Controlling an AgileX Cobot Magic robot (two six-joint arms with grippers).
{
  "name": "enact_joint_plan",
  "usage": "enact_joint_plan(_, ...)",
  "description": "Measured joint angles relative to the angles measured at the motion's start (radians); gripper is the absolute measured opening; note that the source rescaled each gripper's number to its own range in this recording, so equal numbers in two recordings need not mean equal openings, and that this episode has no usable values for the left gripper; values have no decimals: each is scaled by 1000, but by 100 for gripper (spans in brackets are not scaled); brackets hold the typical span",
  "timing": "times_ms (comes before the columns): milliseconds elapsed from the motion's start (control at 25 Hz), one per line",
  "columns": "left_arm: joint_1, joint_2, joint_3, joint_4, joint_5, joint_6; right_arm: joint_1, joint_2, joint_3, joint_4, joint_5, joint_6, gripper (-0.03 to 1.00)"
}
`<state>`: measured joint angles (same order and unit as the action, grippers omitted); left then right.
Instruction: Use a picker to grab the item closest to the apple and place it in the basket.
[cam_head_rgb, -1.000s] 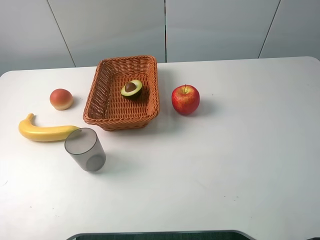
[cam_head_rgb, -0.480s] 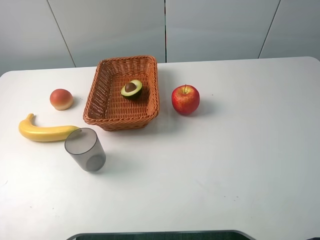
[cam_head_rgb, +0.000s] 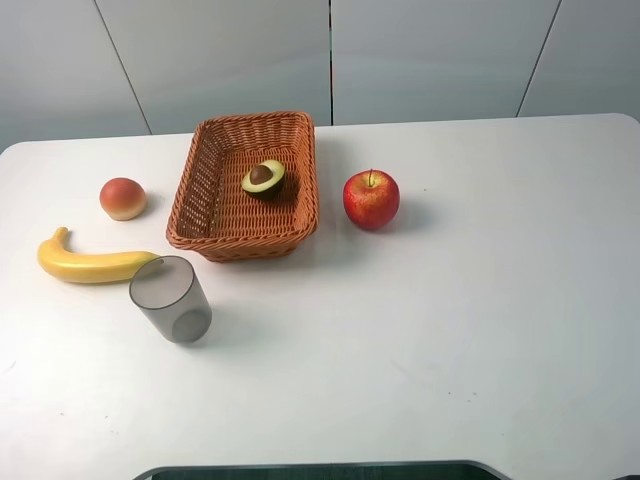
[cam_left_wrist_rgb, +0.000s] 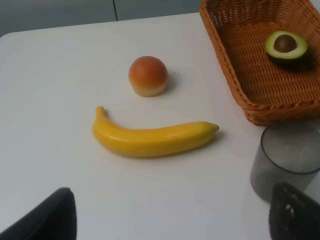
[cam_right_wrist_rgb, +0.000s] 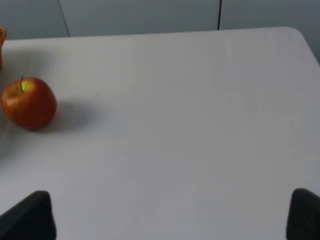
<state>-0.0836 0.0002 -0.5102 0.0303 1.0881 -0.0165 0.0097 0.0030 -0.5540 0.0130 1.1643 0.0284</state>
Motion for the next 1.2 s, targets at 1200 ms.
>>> enact_joint_plan(1200, 0, 0, 0, 0, 0, -2, 0, -4, 42, 75, -63, -65, 100)
